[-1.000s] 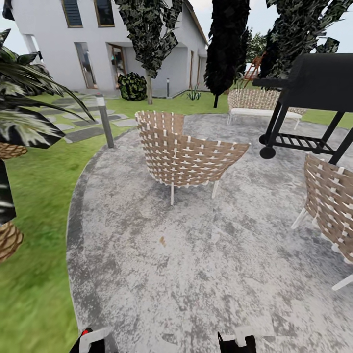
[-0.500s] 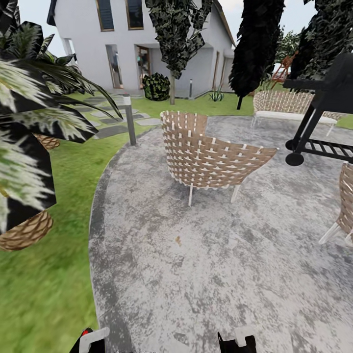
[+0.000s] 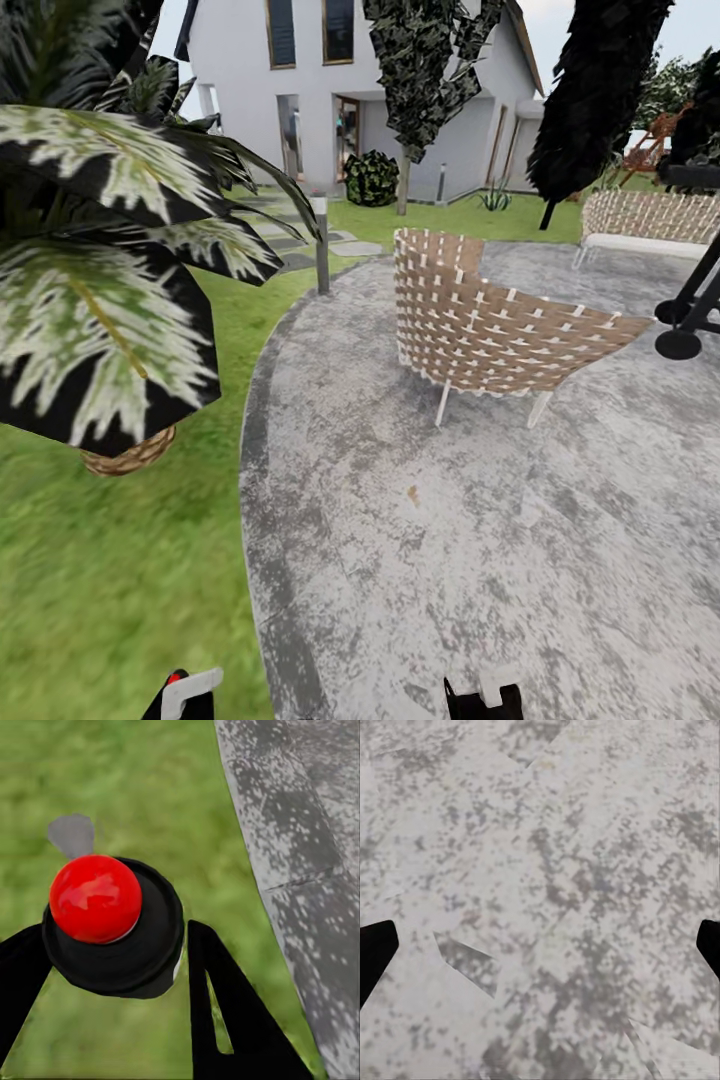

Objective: In the garden, pick up the pesticide atomizer on the floor and spray pesticide onto both trees until each tree trunk is fully covered.

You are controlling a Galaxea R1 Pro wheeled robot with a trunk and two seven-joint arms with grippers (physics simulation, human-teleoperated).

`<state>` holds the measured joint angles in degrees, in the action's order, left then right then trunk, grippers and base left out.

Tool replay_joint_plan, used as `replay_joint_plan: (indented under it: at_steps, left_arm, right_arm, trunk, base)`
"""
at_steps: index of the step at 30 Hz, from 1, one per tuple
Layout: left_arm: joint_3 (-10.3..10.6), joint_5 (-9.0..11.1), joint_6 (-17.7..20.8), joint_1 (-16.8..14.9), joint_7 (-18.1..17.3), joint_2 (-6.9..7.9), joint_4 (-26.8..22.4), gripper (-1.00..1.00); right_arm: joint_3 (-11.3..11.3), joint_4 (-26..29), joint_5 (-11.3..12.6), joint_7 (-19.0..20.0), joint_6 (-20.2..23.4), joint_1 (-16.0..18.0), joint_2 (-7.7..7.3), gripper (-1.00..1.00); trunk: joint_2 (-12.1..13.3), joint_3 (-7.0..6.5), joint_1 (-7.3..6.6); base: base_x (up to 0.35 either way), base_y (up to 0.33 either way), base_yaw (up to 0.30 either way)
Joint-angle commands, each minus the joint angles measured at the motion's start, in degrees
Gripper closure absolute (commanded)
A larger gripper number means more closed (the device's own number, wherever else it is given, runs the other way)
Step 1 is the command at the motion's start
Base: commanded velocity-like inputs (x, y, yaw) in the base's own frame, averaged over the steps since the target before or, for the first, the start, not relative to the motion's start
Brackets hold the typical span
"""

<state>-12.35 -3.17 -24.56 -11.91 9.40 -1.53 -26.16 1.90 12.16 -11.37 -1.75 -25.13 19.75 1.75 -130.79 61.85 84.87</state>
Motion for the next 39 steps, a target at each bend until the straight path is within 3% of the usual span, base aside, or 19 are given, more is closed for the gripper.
replay_joint_plan:
  at_steps: [1, 21, 39]
  left_arm:
    - [-0.22, -0.35, -0.18, -0.05, 0.1, -0.05, 0.06, 1.0]
    - [-0.31, -0.35, -0.18, -0.05, 0.12, -0.05, 0.06, 1.0]
    - [-0.3, -0.35, -0.23, -0.05, 0.23, -0.05, 0.06, 1.0]
  right_arm:
    - [0.21, -0.03, -0.5, -0.18, -0.17, 0.02, 0.01, -1.0]
    - [0.21, -0.03, -0.5, -0.18, -0.15, 0.02, 0.01, -1.0]
    - [0.19, -0.03, -0.5, -0.18, -0.16, 0.02, 0.01, -1.0]
  trunk:
    - [-0.02, 0.04, -0.01]
    - [-0.02, 0.04, -0.01]
    - [-0.02, 0.04, -0.01]
  base:
    - [0.0, 0.296, 0.279]
    - [-0.184, 0.25, 0.279]
    - [-0.025, 0.014, 0.279]
